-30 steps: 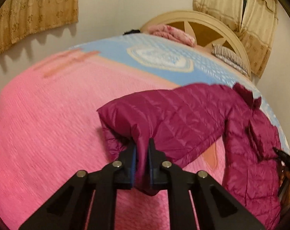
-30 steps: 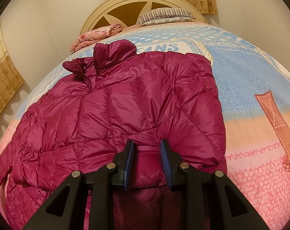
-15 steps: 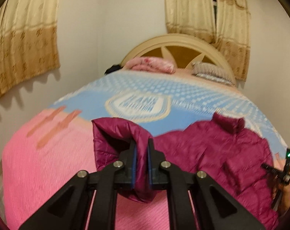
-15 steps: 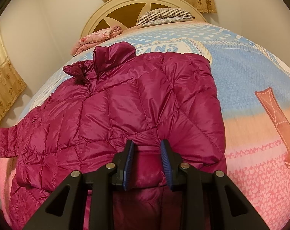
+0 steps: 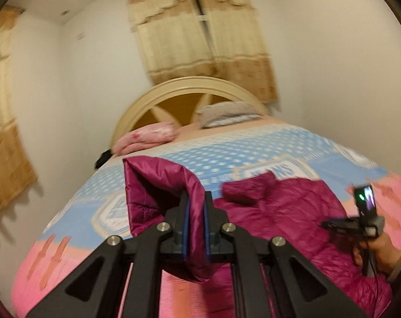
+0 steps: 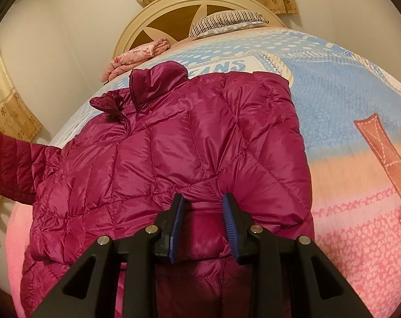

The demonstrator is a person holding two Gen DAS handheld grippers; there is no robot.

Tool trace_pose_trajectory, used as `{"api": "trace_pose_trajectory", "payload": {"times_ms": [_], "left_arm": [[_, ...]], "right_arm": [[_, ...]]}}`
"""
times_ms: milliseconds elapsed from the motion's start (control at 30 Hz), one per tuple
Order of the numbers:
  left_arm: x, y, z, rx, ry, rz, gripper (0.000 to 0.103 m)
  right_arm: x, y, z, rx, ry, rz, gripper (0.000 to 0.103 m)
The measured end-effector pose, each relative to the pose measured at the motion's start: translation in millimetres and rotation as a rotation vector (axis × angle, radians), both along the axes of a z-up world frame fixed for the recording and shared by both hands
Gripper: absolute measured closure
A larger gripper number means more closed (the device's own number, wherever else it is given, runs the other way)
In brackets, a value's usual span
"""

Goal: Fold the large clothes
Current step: 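Fold the held sleeve across the jacket body with the left gripper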

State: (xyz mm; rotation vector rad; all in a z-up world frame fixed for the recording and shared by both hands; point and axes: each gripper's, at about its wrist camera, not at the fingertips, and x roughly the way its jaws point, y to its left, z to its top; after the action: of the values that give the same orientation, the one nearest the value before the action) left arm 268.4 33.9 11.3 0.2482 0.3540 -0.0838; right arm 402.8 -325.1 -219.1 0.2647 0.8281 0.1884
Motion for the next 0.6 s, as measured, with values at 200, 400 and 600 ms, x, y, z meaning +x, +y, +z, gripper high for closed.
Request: {"api": "trace_pose_trajectory", "payload": {"times_ms": [200, 400, 600], "left_arm": [[13, -72, -41, 0.071, 0.054, -0.139, 0.094], [37, -121, -95, 0.067, 0.174, -0.227, 0.094], [58, -135, -136, 0.023, 0.282, -0.247, 0.093]], "right_arm": [[-1, -2, 0, 0.021, -0.002, -0.003, 0.071], [-1, -4, -1, 0.041, -0.003, -0.006, 0.070], [-2, -6, -1, 0.035, -0.003, -0.004, 0.069]]}}
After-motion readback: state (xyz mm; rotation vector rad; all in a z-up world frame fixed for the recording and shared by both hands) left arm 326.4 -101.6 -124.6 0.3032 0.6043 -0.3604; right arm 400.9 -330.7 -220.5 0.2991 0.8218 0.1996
